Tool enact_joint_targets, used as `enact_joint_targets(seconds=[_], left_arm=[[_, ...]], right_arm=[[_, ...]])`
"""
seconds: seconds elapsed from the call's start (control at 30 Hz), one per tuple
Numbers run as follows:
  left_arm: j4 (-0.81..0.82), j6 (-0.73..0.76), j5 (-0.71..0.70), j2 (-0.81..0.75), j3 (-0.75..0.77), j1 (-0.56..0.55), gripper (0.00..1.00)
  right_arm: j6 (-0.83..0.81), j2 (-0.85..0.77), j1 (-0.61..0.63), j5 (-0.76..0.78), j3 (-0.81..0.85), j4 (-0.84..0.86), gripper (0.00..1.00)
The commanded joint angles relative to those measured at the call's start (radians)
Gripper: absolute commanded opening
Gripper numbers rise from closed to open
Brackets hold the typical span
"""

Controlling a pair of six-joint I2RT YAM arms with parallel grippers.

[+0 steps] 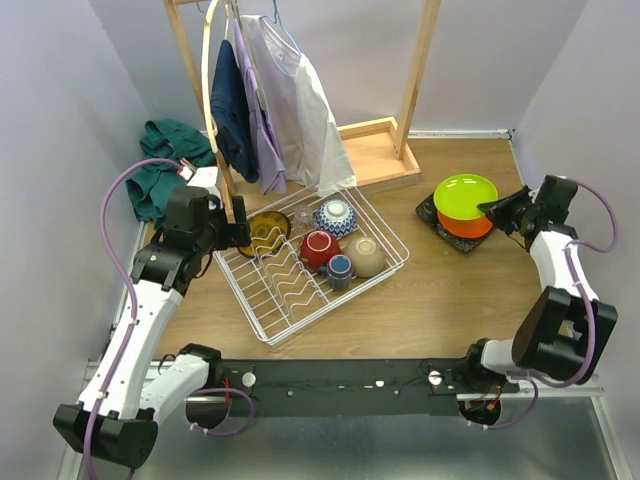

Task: Unload the mixed dishes from the dish rack
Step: Place the plate at the center of the board.

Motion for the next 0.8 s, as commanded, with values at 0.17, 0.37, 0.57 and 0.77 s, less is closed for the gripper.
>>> enact_joint_targets(seconds=[0.17, 0.37, 0.57, 0.77], left_arm=[[-0.043, 0.058, -0.059, -0.065, -0.025, 0.004, 0.99], [-0.040, 0.063, -0.057, -0.073, -0.031, 0.005, 0.99], [-0.032, 0.054, -0.039, -0.056, -0.032, 0.004, 0.99], [-0.029, 0.057, -0.027, -0.033, -0.026, 0.004, 0.99]], right_arm=[[0.041, 0.214, -0.032, 0.122, 0.045, 0.073, 0.01], [0.015, 0.286, -0.040, 0.153, 0.056, 0.071, 0.10], [-0.030, 0.322, -0.040, 0.162, 0.086, 0.016, 0.48], [-0.076, 0.256, -0.040, 0.199, 0.082, -0.065, 0.76]])
